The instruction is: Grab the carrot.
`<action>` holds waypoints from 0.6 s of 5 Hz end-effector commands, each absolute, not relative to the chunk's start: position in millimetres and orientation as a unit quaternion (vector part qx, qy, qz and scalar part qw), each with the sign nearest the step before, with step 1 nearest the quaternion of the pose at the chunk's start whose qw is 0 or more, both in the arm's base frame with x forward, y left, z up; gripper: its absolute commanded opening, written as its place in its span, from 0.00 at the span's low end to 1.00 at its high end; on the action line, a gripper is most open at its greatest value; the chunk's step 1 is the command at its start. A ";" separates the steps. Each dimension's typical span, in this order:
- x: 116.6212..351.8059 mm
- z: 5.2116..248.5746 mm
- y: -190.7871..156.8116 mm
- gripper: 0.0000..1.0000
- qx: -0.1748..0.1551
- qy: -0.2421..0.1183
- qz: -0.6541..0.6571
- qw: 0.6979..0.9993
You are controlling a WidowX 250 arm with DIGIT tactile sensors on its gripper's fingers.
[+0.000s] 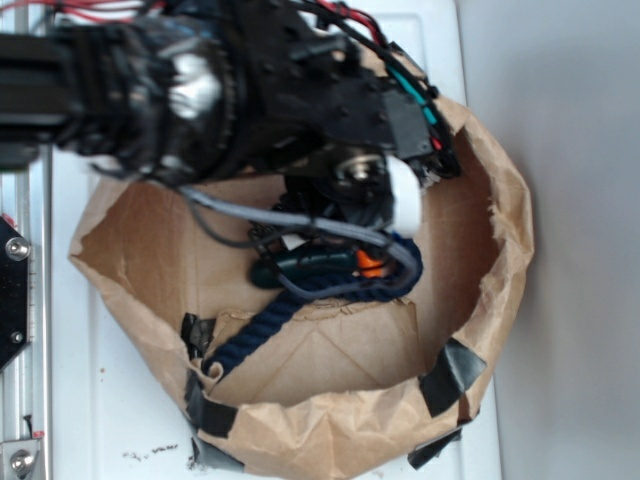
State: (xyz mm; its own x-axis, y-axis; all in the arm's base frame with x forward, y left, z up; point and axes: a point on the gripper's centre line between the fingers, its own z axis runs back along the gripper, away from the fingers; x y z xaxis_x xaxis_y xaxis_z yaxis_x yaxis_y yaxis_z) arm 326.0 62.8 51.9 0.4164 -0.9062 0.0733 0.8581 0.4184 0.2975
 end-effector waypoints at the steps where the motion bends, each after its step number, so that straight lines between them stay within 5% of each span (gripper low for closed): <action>1: 338.6 49.0 57.6 1.00 0.146 -0.111 -0.527 0.830; 3: 333.5 46.7 53.7 1.00 0.155 -0.111 -0.535 0.823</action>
State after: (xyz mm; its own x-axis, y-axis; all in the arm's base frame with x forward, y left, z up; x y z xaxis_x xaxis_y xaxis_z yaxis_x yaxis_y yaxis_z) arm 333.8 57.5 35.9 0.4098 -0.9121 0.0131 0.8562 0.3895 0.3394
